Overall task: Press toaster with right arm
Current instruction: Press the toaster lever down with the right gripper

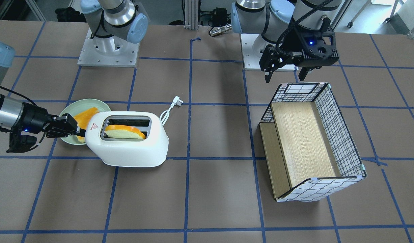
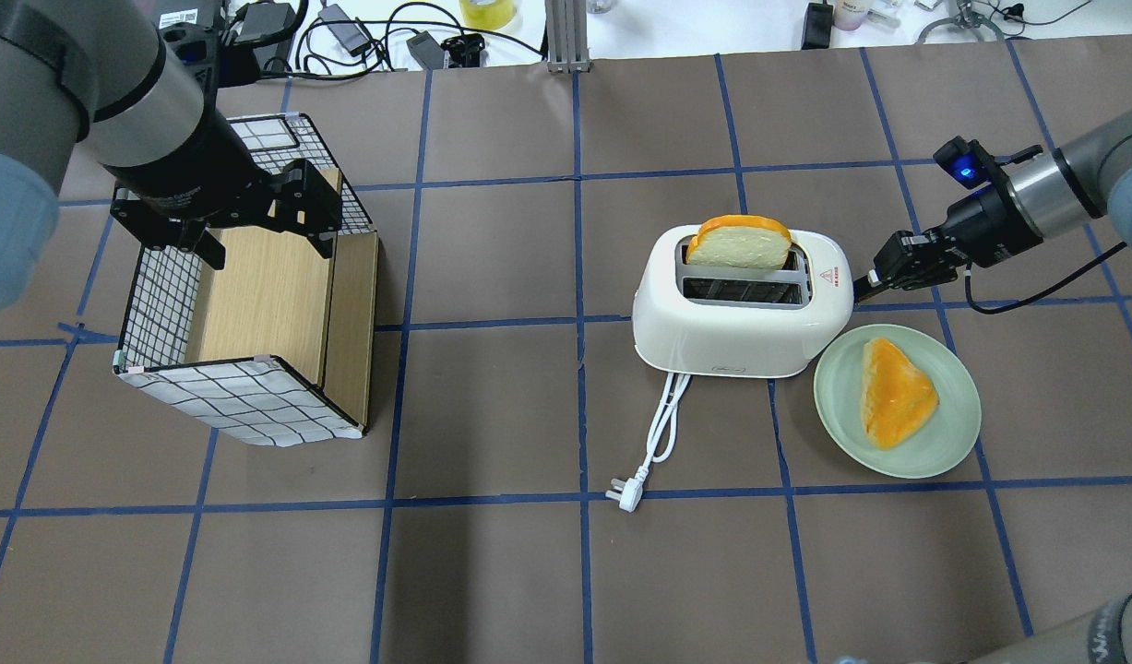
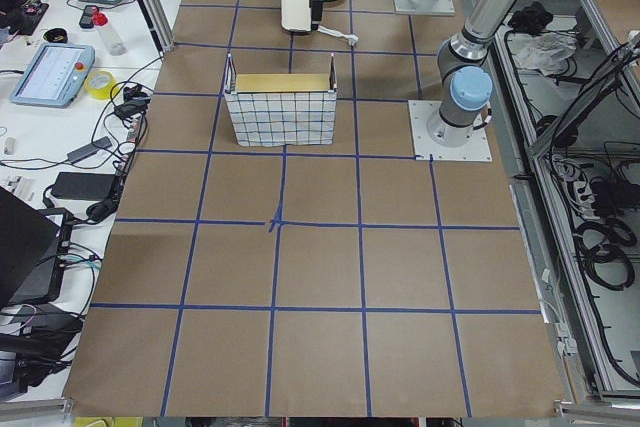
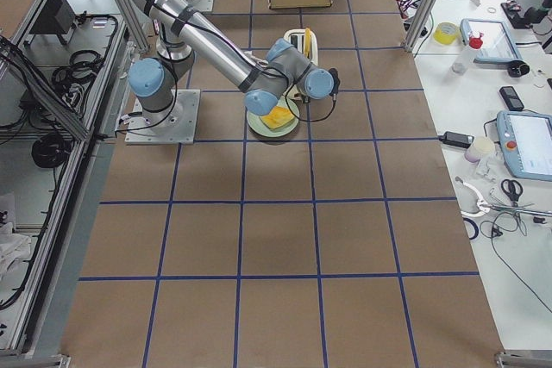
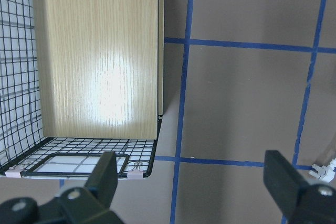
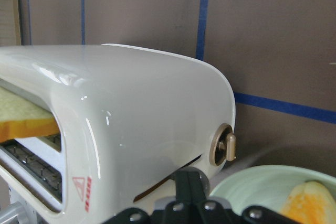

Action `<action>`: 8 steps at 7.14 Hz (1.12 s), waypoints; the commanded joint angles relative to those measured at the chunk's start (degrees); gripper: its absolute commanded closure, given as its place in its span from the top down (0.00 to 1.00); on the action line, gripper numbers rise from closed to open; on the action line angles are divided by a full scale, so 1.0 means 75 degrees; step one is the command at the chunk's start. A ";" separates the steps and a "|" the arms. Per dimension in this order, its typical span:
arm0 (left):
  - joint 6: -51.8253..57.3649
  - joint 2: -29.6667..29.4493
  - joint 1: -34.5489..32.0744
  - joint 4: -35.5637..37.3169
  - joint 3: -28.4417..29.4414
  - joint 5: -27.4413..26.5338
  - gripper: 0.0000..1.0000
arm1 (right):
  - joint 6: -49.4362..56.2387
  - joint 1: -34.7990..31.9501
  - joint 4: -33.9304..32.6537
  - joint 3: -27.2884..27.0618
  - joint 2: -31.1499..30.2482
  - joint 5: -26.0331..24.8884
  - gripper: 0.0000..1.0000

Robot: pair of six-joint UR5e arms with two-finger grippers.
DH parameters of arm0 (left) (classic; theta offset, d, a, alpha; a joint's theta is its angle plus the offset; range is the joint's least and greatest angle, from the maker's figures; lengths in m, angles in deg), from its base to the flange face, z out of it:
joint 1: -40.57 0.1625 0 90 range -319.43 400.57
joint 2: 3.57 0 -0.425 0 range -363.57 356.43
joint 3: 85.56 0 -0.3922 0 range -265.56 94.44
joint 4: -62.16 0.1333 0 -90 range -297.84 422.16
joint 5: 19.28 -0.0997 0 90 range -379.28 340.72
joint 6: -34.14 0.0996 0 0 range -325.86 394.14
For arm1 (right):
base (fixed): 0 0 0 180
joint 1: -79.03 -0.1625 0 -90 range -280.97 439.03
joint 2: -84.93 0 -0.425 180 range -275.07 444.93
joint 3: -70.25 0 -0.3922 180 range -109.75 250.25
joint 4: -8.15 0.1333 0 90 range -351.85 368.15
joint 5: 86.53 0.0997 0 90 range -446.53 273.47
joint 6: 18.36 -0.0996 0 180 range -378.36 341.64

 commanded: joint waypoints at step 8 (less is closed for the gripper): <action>0.0000 0.0002 0.0000 0.0000 0.0000 0.0000 1.00 | -0.0480 -0.0023 -0.0509 -0.0223 0.0251 -0.0564 0.00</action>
